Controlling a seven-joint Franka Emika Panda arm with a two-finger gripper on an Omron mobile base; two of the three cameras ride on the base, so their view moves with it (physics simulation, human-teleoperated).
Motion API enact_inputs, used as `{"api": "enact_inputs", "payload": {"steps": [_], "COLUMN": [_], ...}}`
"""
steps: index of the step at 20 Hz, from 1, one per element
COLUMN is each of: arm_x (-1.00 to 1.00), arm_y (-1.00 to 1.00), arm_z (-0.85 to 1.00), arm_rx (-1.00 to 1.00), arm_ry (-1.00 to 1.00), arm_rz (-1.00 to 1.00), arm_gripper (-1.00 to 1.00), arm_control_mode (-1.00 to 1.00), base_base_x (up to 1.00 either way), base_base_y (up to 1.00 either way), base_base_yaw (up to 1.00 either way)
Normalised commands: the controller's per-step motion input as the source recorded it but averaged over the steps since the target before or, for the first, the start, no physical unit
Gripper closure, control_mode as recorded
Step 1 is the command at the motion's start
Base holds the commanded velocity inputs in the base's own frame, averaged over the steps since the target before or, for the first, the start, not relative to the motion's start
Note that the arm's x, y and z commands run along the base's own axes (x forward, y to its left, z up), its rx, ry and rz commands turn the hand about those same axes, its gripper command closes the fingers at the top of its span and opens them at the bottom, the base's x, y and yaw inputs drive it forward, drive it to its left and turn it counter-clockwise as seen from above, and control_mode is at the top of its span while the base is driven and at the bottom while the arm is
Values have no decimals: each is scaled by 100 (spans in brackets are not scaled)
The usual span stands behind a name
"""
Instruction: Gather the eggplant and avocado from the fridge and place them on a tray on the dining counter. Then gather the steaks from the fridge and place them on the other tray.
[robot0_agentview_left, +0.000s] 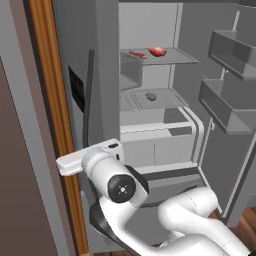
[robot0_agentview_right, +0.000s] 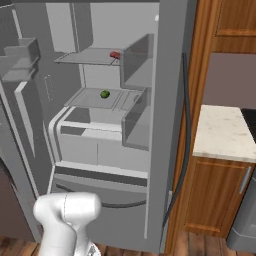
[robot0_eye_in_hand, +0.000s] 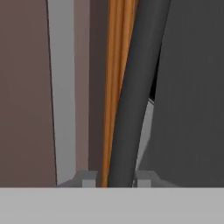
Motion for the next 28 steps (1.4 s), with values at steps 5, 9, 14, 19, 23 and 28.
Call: {"api": "enact_inputs", "payload": {"steps": [5, 9, 14, 19, 23, 28], "arm_x": [-10, -14, -13, -11, -2, -3], "arm_y": [31, 54, 60, 45, 29, 48], "arm_z": [0, 0, 0, 0, -1, 0], "arm_rx": [-1, -4, -4, -3, 0, -1], "arm_ry": [0, 0, 0, 0, 0, 0], "arm_rz": [0, 1, 2, 2, 7, 3], "arm_gripper": [100, 100, 100, 100, 100, 100], "arm_control_mode": [-100, -100, -100, -100, -100, -100], "base_base_x": [0, 0, 0, 0, 0, 0], "base_base_y": [0, 0, 0, 0, 0, 0], "base_base_yaw": [0, 0, 0, 0, 0, 0]}}
